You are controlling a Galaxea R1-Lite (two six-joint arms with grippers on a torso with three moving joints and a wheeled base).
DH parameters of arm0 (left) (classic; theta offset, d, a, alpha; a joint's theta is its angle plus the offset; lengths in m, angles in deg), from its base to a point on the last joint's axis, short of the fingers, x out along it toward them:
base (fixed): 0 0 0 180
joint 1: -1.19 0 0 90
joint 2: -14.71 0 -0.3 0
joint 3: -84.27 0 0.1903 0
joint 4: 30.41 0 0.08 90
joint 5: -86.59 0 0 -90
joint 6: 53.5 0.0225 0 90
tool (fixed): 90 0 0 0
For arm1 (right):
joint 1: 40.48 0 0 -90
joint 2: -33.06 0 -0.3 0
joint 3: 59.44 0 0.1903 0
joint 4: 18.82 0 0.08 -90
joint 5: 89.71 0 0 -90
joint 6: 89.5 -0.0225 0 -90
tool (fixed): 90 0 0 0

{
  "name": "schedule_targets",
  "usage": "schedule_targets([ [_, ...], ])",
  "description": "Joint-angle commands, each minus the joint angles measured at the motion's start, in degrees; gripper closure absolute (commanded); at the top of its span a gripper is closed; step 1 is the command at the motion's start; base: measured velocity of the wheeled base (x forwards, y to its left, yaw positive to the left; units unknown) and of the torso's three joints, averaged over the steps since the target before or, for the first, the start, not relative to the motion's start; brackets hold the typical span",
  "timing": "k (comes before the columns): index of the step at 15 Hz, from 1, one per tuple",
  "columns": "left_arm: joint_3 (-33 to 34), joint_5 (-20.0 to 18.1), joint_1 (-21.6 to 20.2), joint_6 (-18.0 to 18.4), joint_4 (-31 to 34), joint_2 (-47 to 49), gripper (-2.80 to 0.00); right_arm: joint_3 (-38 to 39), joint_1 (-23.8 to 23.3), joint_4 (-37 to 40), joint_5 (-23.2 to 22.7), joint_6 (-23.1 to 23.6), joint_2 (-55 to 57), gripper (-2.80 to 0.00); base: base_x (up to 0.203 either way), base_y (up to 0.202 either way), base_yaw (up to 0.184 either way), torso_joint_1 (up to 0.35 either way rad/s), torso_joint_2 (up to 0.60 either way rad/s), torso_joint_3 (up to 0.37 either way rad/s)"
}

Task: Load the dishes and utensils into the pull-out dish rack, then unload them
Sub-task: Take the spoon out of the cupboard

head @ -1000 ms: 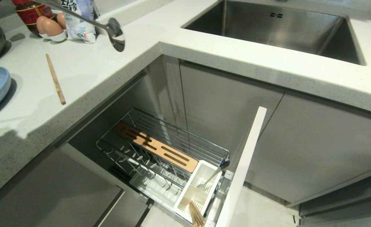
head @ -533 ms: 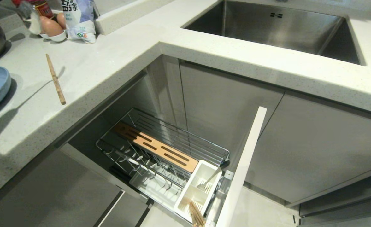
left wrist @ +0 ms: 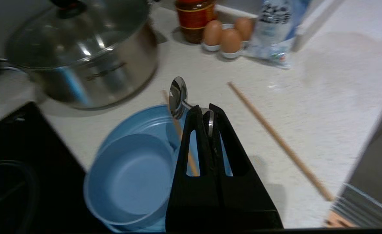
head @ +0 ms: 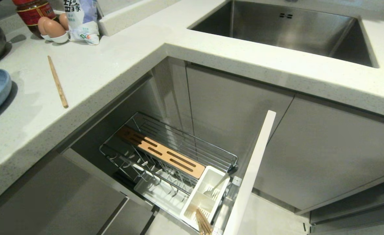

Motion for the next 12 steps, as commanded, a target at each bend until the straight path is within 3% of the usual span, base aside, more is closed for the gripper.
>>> schedule_targets([
  [1,4.27,-0.12,-3.07,2.7,-4.16,-1.33,0.0,0.0,0.0,0.0,-0.01,0.0,0.0,0.0,0.0,0.0,0.0,0.0,0.0,0.0],
  [4,11.1,-2.34,-7.01,8.18,-13.83,-3.57,0.0,0.0,0.0,0.0,-0.01,0.0,0.0,0.0,0.0,0.0,0.0,0.0,0.0,0.0],
  [7,17.16,-9.6,-10.07,9.68,-17.03,-6.18,0.0,0.0,0.0,0.0,-0.01,0.0,0.0,0.0,0.0,0.0,0.0,0.0,0.0,0.0],
  [12,32.16,-12.93,-13.85,11.99,-36.8,-8.26,0.0,0.0,0.0,0.0,-0.01,0.0,0.0,0.0,0.0,0.0,0.0,0.0,0.0,0.0],
])
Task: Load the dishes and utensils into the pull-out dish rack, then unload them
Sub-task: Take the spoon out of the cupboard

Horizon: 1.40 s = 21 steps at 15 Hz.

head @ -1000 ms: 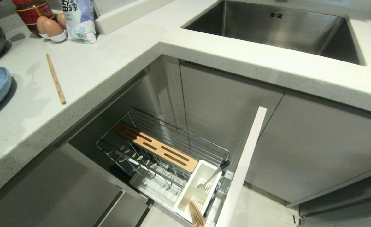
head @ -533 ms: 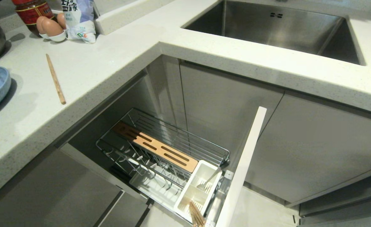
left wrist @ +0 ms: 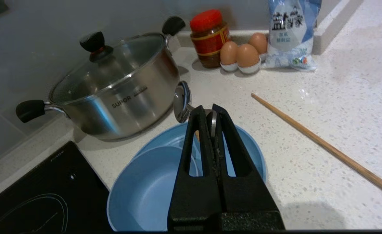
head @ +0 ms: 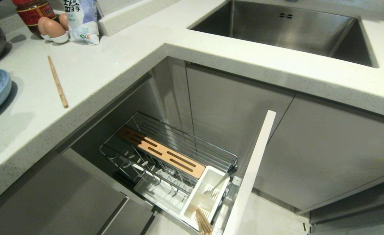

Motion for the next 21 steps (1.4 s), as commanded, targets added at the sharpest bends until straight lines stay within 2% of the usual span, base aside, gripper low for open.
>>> schedule_targets([
  [1,4.63,-1.76,-2.57,0.24,-6.79,-1.05,0.0,0.0,0.0,0.0,-0.01,0.0,0.0,0.0,0.0,0.0,0.0,0.0,0.0,0.0],
  [3,7.66,-3.63,-3.47,0.26,-8.15,-1.86,0.0,0.0,0.0,0.0,-0.01,0.0,0.0,0.0,0.0,0.0,0.0,0.0,0.0,0.0],
  [5,10.76,-7.72,-5.53,0.14,-8.81,-3.62,0.0,0.0,0.0,0.0,-0.01,0.0,0.0,0.0,0.0,0.0,0.0,0.0,0.0,0.0],
  [8,16.92,-8.44,-6.61,0.16,-14.29,-4.61,0.0,0.0,0.0,0.0,-0.01,0.0,0.0,0.0,0.0,0.0,0.0,0.0,0.0,0.0],
  [11,19.32,-10.86,-8.78,-0.22,-15.34,-4.7,0.0,0.0,0.0,0.0,-0.01,0.0,0.0,0.0,0.0,0.0,0.0,0.0,0.0,0.0],
  [14,22.2,-11.95,-8.83,-0.25,-18.06,-4.3,0.0,0.0,0.0,0.0,-0.01,0.0,0.0,0.0,0.0,0.0,0.0,0.0,0.0,0.0],
  [21,23.39,-13.07,-9.73,-0.25,-18.48,-3.82,0.0,0.0,0.0,0.0,-0.01,0.0,0.0,0.0,0.0,0.0,0.0,0.0,0.0,0.0],
])
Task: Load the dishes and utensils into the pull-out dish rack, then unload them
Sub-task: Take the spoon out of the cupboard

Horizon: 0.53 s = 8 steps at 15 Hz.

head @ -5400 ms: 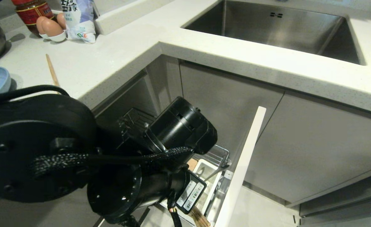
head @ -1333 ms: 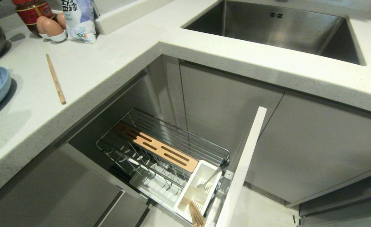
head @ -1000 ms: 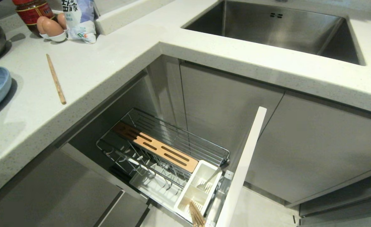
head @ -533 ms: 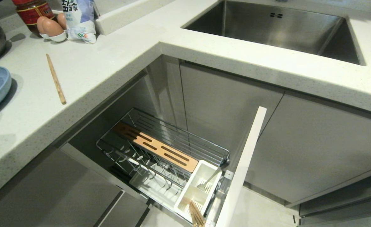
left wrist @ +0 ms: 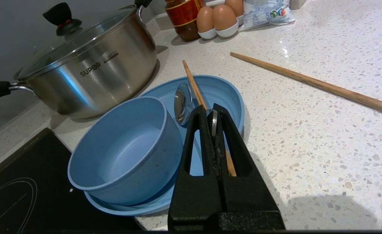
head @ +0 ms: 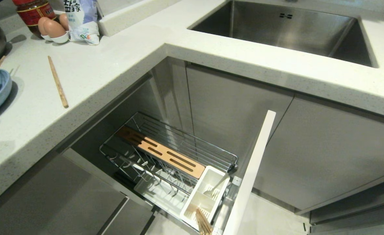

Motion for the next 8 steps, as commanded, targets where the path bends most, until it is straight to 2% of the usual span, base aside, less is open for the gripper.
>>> schedule_targets([
  [1,0.04,0.04,-0.03,0.12,-0.15,0.12,0.0,0.0,0.0,0.0,-0.02,0.0,0.0,0.0,0.0,0.0,0.0,0.0,0.0,0.0],
  [7,-0.15,-0.4,-0.2,0.19,-0.21,-0.24,0.0,0.0,0.0,0.0,-0.02,0.0,0.0,0.0,0.0,0.0,0.0,0.0,0.0,0.0],
  [8,-0.14,-0.4,-0.2,0.22,-0.12,-0.27,-1.43,0.0,0.0,0.0,-0.02,0.0,0.0,0.0,0.0,0.0,0.0,0.0,0.0,0.0],
])
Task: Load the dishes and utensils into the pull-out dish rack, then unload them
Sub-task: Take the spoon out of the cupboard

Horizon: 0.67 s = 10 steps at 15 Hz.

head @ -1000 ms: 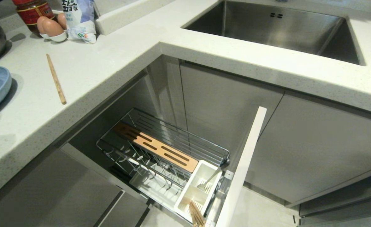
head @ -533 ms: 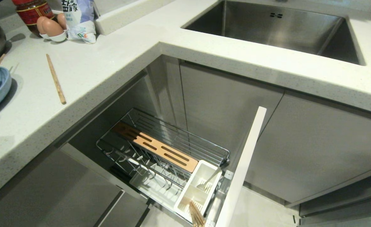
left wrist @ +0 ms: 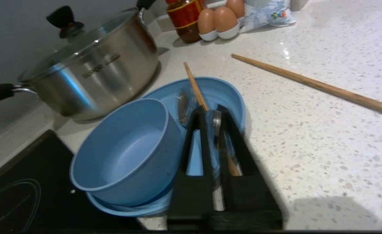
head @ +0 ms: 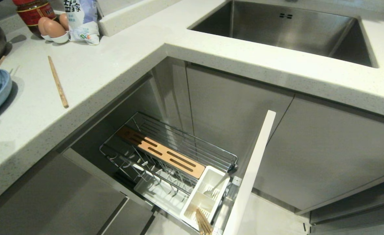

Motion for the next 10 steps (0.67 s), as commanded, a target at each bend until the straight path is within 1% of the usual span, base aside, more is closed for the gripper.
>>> schedule_targets([
  [1,0.06,0.02,-0.02,0.2,-0.28,-0.07,-2.8,0.0,0.0,0.0,-0.01,0.0,0.0,0.0,0.0,0.0,0.0,0.0,0.0,0.0],
  [7,-0.71,-0.07,-0.02,0.09,-0.19,-0.4,-2.8,0.0,0.0,0.0,-0.01,0.0,0.0,0.0,0.0,0.0,0.0,0.0,0.0,0.0],
  [10,-3.97,-0.16,0.13,0.03,0.0,-0.36,-2.8,0.0,0.0,0.0,-0.01,0.0,0.0,0.0,0.0,0.0,0.0,0.0,0.0,0.0],
])
